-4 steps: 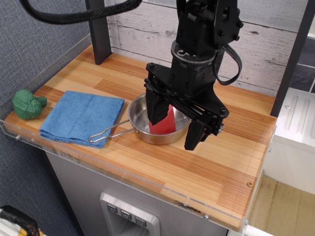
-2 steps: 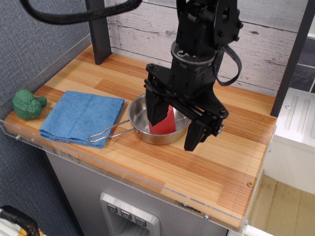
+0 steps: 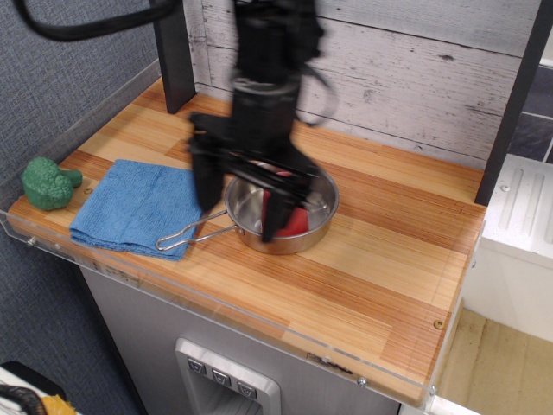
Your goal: Press the blue table cloth.
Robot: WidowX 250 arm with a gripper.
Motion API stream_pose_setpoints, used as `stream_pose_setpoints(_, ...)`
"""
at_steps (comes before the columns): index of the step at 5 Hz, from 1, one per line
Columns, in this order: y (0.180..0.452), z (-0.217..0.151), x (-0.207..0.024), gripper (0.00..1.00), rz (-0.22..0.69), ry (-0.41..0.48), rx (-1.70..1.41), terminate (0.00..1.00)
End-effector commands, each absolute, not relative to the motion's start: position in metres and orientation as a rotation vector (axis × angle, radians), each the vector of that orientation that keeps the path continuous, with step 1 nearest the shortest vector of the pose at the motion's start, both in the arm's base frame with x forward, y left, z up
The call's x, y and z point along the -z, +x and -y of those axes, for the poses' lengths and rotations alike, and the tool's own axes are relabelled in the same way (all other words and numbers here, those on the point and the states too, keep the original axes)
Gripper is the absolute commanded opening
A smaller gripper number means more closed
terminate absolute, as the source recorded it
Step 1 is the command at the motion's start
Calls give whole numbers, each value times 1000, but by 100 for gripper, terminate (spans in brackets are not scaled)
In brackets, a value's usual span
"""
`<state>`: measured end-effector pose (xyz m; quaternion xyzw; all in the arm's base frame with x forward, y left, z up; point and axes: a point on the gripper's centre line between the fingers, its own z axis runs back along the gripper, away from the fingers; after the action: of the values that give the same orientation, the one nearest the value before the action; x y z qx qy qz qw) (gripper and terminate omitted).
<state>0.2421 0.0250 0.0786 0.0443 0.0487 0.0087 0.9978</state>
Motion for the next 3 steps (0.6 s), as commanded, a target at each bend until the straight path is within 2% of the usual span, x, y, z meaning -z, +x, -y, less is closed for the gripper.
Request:
stream_pose_setpoints(1, 233, -95, -88, 100, -24, 138, -237, 0)
stream_pose_setpoints(2, 230, -116, -78, 0, -32, 143, -292, 0)
stream_pose_setpoints(3, 238, -133, -63, 0, -52, 137, -284, 0)
